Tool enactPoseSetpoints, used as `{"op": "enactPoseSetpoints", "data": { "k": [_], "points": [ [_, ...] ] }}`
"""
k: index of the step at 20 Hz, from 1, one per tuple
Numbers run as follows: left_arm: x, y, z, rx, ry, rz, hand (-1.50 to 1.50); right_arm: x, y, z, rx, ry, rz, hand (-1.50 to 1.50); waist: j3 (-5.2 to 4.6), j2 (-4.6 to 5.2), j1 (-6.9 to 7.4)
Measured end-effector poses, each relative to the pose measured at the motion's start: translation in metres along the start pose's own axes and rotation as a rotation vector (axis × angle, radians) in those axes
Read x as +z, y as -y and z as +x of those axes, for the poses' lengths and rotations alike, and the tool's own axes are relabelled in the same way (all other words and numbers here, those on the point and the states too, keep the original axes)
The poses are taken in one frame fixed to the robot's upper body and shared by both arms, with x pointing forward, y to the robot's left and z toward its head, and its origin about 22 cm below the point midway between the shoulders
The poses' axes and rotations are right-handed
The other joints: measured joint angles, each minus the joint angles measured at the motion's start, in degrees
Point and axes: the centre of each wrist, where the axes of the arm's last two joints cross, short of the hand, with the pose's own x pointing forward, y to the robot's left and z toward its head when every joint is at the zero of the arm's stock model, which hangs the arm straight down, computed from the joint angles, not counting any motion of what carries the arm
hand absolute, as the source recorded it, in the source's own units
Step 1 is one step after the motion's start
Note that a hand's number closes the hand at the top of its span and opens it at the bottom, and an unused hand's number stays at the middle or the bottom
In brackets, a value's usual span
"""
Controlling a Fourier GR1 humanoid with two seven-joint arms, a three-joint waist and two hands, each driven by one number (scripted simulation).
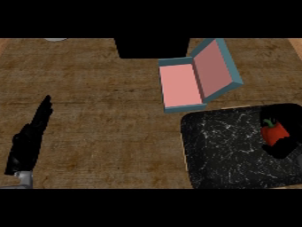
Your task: Pick the bell pepper from the tray and place it in the cardboard box
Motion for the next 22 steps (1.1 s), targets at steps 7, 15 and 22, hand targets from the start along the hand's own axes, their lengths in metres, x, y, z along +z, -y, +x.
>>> {"op": "enactPoseSetpoints", "data": {
  "k": [7,15,22],
  "points": [
    [0.004,-0.003,-0.005,-0.006,-0.018,0.022,0.0,0.03,-0.023,0.004,-0.109,-0.489,-0.177,1.5,-0.17,-0.42,-1.48],
    [0.003,-0.004,-0.002,-0.003,-0.004,0.008,0.0,0.088,0.005,0.059,-0.122,-0.649,-0.351,1.5,0.2,0.06,-0.24],
    [0.001,0.004,-0.001,-0.001,0.004,-0.01,0.0,0.11,0.049,0.101,-0.319,-0.421,-0.598,1.5,0.29,0.19,0.38]
  ]
}}
